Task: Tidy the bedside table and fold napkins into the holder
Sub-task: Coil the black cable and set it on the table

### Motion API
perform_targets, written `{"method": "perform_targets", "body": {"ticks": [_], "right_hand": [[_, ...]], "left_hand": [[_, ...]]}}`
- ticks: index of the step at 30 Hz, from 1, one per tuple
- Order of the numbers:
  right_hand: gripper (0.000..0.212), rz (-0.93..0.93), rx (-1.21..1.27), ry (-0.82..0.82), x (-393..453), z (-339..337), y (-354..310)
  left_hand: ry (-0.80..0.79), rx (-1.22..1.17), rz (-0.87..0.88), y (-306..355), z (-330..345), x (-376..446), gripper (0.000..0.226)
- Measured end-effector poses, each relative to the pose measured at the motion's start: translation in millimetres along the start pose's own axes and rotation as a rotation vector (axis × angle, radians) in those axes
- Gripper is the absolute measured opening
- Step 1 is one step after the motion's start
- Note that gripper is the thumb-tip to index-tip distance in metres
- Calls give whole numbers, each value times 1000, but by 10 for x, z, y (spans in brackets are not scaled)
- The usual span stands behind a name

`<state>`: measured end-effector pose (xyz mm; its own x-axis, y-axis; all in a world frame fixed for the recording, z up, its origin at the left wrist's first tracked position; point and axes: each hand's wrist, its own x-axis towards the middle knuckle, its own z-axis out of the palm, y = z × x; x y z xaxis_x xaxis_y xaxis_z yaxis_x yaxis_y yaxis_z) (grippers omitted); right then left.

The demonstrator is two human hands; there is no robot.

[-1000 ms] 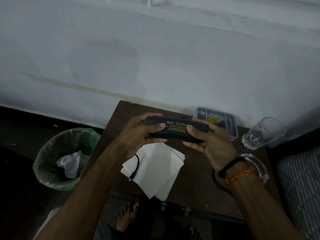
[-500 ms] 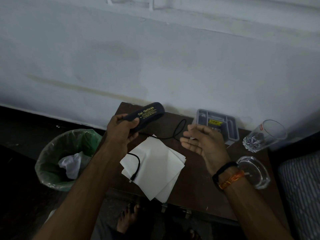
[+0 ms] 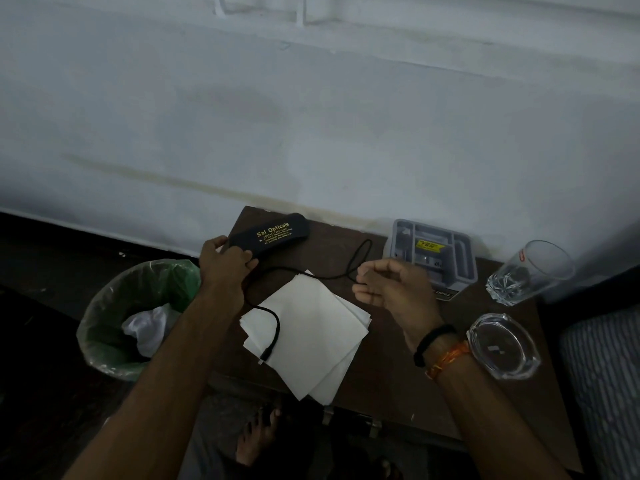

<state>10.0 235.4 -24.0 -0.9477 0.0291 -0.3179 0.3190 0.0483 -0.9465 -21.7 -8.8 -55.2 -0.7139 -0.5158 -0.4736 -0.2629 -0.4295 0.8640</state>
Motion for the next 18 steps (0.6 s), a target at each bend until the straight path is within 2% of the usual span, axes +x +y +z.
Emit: {"method": "perform_targets", "body": {"ticks": [5,8,13,16,18], "right_hand": [[13,-13,-38,-5,5,-3,34],[9,-47,-134,5,11,21,73],[4,-140,-417,-51,4,113,159],[7,-301,-706,-76,35,188,238],[8,-421,-880,-82,66,236,262]], "left_hand": [[-18,83,8,0,11,34,58],[-47,159,15,9,-8,52,50],[-24,235,34,6,-15,71,33],[33,281,-8,8,-59,119,33],[64,425,37,-1,-111,131,29]]}}
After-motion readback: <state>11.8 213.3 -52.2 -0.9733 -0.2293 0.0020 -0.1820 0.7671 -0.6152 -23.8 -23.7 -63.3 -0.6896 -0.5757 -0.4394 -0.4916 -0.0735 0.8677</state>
